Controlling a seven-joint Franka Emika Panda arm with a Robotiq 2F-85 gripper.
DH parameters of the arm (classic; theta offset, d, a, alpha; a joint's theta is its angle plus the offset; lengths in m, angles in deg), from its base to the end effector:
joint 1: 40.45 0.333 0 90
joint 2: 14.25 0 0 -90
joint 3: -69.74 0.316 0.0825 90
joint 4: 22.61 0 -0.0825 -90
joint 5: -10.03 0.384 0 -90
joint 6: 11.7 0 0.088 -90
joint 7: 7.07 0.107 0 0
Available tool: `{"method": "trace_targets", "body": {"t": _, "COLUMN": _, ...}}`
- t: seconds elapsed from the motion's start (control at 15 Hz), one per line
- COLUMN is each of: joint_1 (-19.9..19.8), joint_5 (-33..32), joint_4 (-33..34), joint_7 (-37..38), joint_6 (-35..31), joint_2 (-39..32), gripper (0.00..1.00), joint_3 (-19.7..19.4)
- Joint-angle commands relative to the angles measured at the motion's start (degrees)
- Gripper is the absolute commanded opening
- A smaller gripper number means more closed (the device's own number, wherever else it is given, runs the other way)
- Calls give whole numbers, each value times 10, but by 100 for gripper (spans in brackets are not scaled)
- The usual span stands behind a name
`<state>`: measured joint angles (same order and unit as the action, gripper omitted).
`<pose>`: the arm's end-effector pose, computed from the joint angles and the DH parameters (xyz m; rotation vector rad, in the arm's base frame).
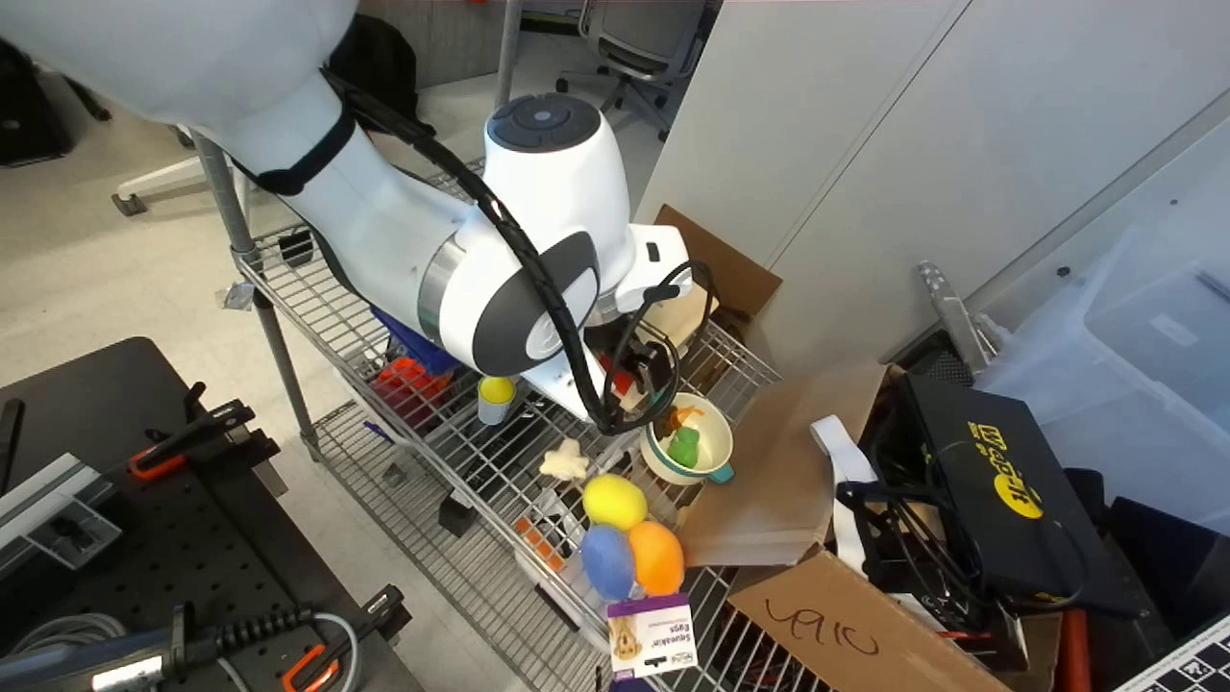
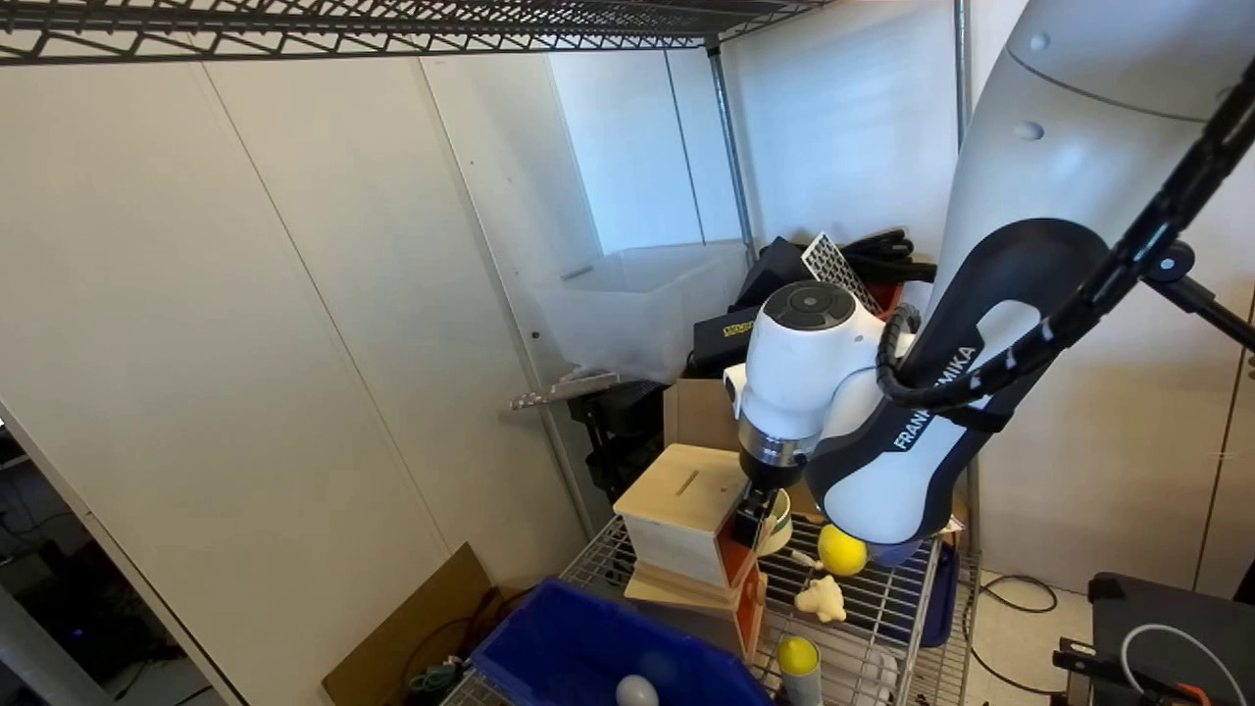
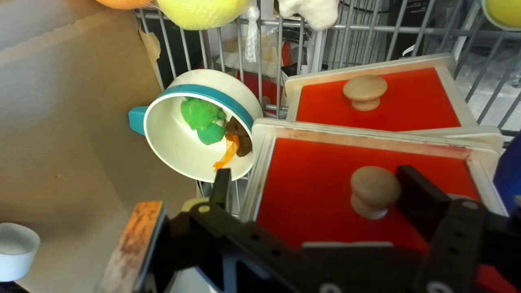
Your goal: Remove the white object from the tray, put it on the shelf, and then put it in the bowl
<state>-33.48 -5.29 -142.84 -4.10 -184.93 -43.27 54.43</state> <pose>0.6127 -0.0636 0.2258 2.8511 0.1744 0.5911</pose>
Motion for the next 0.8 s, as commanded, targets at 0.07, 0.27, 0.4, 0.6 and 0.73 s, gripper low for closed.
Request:
{"method": "trace_targets", "body": {"t": 0.07, "joint_1": 20, "joint_5": 1, "joint_4": 17, "joint_7": 17, "joint_6": 0, "joint_2": -10, "gripper": 100, "joint_3": -20}}
{"method": "trace_targets", "body": {"t": 0.27, "joint_1": 27, "joint_5": -1, "joint_4": 19, "joint_7": 23, "joint_6": -3, "joint_2": -10, "gripper": 100, "joint_3": -28}}
{"method": "trace_targets", "body": {"t": 0.4, "joint_1": 32, "joint_5": -1, "joint_4": 19, "joint_7": 26, "joint_6": -3, "joint_2": -10, "gripper": 100, "joint_3": -32}}
{"method": "trace_targets", "body": {"t": 0.6, "joint_1": 39, "joint_5": -3, "joint_4": 15, "joint_7": 26, "joint_6": -6, "joint_2": -9, "gripper": 100, "joint_3": -37}}
{"method": "trace_targets", "body": {"t": 0.73, "joint_1": 38, "joint_5": -4, "joint_4": 4, "joint_7": 22, "joint_6": -10, "joint_2": -2, "gripper": 100, "joint_3": -34}}
